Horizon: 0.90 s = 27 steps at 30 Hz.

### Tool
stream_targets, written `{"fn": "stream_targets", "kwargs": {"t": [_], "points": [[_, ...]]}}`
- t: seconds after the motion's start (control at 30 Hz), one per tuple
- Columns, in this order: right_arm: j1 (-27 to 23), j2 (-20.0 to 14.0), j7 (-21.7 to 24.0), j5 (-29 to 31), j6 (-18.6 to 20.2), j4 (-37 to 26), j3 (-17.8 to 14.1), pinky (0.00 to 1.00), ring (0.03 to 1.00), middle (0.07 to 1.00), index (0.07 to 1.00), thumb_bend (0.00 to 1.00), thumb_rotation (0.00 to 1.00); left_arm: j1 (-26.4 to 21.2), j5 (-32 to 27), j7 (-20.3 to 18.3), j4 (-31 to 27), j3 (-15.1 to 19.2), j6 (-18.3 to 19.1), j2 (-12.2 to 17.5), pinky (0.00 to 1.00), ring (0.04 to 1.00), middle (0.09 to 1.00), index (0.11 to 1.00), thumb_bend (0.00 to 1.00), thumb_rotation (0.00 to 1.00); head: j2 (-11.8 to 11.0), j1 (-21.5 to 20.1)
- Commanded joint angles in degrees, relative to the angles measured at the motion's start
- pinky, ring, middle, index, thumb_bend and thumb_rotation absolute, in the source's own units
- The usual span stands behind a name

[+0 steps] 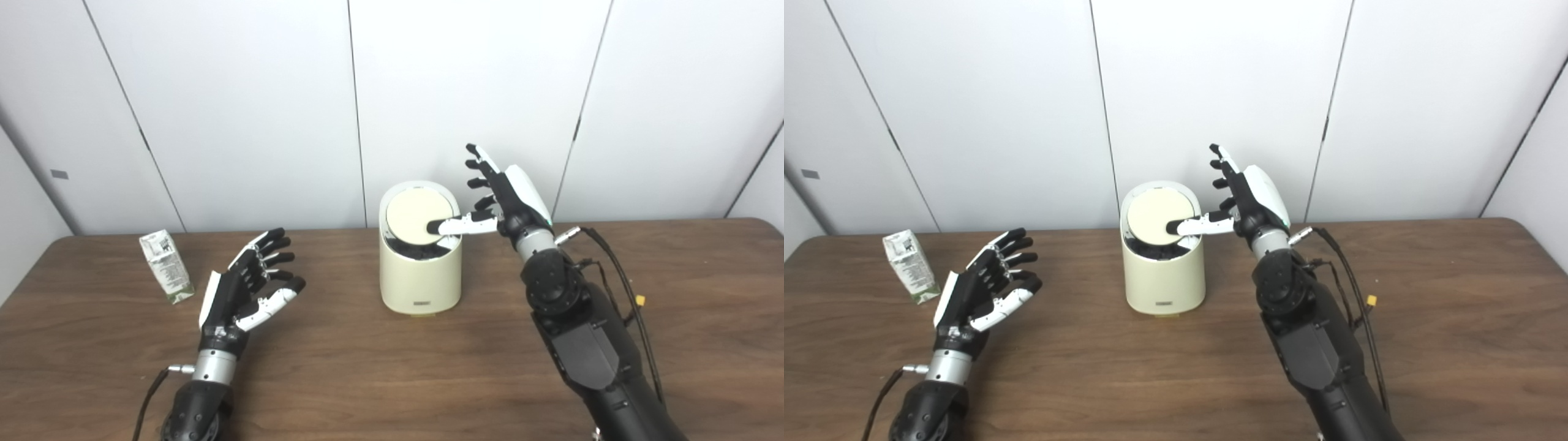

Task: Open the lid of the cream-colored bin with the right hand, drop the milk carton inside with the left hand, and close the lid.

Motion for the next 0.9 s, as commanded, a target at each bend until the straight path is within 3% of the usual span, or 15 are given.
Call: {"fn": "stream_targets", "kwargs": {"t": [0.0, 0.43, 0.67, 0.87], "points": [[-3.7, -0.6, -1.2, -1.0, -0.8, -0.7, 0.2, 0.61, 0.819, 0.910, 0.949, 0.94, 0.30, 3.4, -1.0, -0.2, 2.1, -0.5, -0.8, -1.4, 0.63, 0.761, 0.829, 0.863, 0.75, 0.28, 0.1, 0.0], [-3.2, -2.4, -5.8, -9.9, -1.9, -1.5, 5.5, 0.67, 0.882, 0.943, 0.959, 0.95, 0.28, 3.9, -1.0, -0.1, 0.9, -0.5, -0.3, -1.5, 0.63, 0.767, 0.826, 0.865, 0.74, 0.25, 0.9, 0.4], [-3.4, -4.0, -3.4, -17.6, 1.0, -4.1, 10.1, 0.78, 0.920, 0.973, 0.981, 1.00, 0.32, 4.1, -0.7, 0.1, 0.4, -0.7, 0.2, -1.5, 0.63, 0.767, 0.833, 0.866, 0.74, 0.27, 1.3, 0.6], [-2.5, -3.9, -1.7, -18.7, 1.7, -6.1, 10.6, 0.81, 0.926, 0.974, 0.978, 1.00, 0.30, 4.0, -0.3, 0.5, 0.4, -0.7, 0.0, -1.7, 0.63, 0.763, 0.826, 0.862, 0.74, 0.26, 1.5, 0.9]]}}
